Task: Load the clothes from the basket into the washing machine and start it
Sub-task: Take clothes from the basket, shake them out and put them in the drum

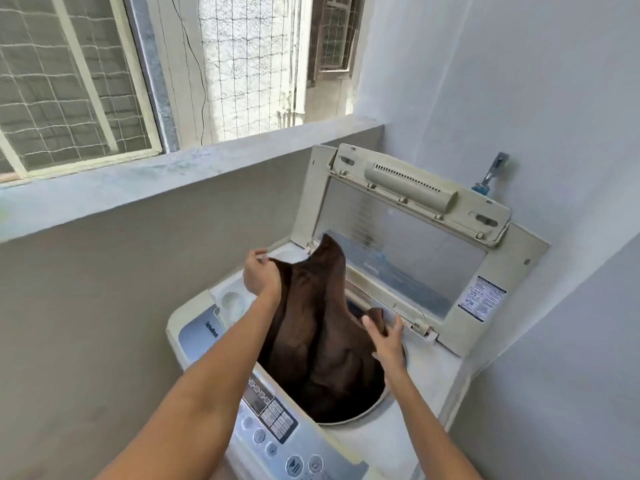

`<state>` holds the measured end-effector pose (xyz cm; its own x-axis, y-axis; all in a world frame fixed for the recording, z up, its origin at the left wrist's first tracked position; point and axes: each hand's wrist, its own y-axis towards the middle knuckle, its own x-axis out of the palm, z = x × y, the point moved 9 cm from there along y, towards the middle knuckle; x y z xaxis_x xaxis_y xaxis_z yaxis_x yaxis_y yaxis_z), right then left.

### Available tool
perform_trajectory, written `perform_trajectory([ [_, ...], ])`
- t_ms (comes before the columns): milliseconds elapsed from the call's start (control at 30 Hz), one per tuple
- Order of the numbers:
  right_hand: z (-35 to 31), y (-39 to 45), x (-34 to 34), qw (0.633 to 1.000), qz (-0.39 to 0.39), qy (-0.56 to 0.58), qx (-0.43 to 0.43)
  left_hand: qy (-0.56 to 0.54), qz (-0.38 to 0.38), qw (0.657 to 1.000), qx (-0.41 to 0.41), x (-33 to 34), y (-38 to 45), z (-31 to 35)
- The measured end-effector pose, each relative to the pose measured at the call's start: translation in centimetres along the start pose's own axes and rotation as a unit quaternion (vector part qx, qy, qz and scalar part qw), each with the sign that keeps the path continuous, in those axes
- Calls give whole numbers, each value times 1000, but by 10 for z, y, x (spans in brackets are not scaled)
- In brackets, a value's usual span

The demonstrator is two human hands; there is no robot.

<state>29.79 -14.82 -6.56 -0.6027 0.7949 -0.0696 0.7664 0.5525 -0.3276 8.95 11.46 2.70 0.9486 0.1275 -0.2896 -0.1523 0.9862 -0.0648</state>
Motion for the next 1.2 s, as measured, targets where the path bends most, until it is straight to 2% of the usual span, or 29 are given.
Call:
perform_trajectory([
  [67,-4,8,24,977,-44,-202,-41,44,-36,998,40,10,21,18],
  [133,5,16,47,914,-96,-391,-52,133,-120,980,85,34,25,14],
  [167,11,18,57,888,-121,-442,-45,184,-174,961,114,50,20,6],
  [200,19,20,67,874,-143,-463,-33,243,-229,930,152,67,12,-5],
  [267,42,18,84,859,-185,-477,-2,359,-337,839,230,101,-21,-40],
  [367,84,21,106,819,-222,-529,33,482,-455,701,263,136,-68,-112],
  [400,96,23,109,811,-215,-542,43,506,-483,669,251,143,-77,-135],
  [433,103,24,109,807,-201,-553,50,515,-508,653,224,147,-83,-156],
  [533,134,42,106,786,-187,-583,86,523,-565,629,110,161,-79,-213],
  [600,159,52,101,766,-202,-599,117,551,-577,601,54,164,-71,-248],
  [733,222,68,93,752,-242,-580,198,597,-594,539,17,185,-72,-302],
  [833,240,88,92,760,-224,-580,190,598,-599,532,7,209,-67,-318],
  [1000,222,123,75,784,-158,-579,158,555,-616,559,-11,243,-45,-314],
  [1100,205,122,66,797,-141,-564,164,563,-601,567,25,241,-48,-305],
  [1133,197,118,63,805,-132,-555,162,561,-591,577,46,238,-53,-300],
  [1200,174,106,57,822,-109,-542,136,534,-554,633,86,230,-64,-281],
])
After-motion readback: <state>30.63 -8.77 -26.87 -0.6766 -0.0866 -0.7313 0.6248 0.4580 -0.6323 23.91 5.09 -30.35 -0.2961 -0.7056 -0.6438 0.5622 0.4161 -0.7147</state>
